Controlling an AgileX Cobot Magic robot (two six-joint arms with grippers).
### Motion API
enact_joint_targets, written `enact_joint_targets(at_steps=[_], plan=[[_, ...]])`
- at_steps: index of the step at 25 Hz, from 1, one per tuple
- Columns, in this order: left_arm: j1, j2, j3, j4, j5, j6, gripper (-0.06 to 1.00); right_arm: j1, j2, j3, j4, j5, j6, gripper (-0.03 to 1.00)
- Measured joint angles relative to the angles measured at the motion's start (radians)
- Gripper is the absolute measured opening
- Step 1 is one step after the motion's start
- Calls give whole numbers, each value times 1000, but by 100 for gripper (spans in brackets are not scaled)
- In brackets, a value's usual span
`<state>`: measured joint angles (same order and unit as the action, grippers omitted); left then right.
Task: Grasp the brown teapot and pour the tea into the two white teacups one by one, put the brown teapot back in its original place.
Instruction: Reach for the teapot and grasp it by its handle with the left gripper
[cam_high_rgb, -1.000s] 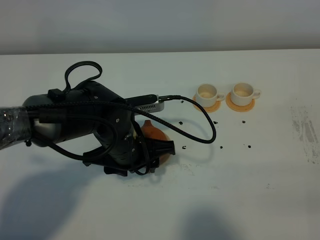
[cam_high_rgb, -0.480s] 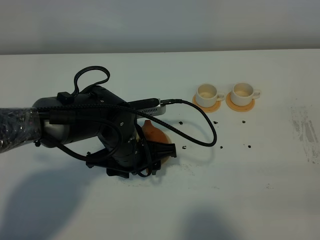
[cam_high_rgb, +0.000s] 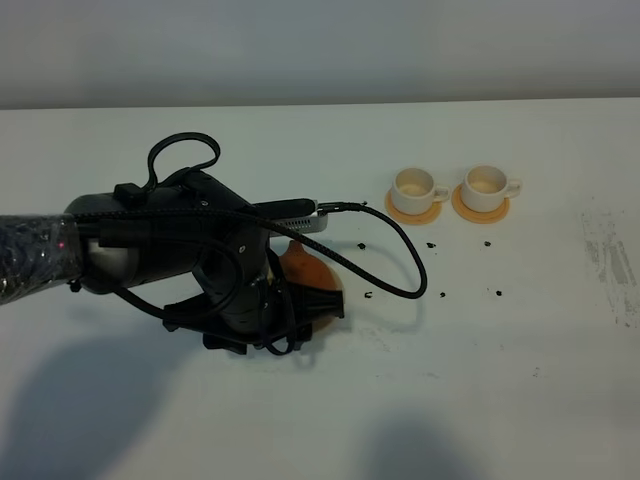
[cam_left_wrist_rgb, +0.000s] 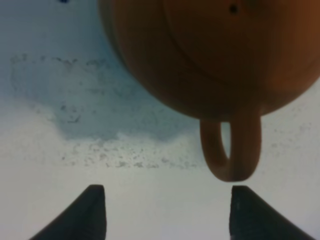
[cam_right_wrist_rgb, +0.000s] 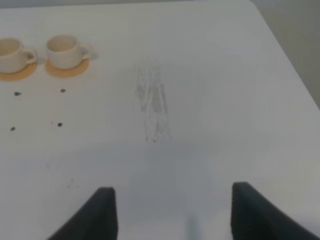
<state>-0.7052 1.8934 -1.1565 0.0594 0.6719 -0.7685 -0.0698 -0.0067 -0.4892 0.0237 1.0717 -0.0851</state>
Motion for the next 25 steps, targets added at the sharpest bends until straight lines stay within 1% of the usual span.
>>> enact_joint_targets(at_steps=[7, 10, 13, 25], plan=[[7, 0, 0, 8, 9, 0, 51, 0, 0, 0, 1, 0, 0, 52], [8, 0, 0, -22, 7, 5, 51, 0, 0, 0, 1, 0, 0, 52], [8, -4, 0, -59, -14, 37, 51, 0, 0, 0, 1, 0, 0, 52], [19, 31, 0, -59, -75, 47, 51, 0, 0, 0, 1, 0, 0, 52]])
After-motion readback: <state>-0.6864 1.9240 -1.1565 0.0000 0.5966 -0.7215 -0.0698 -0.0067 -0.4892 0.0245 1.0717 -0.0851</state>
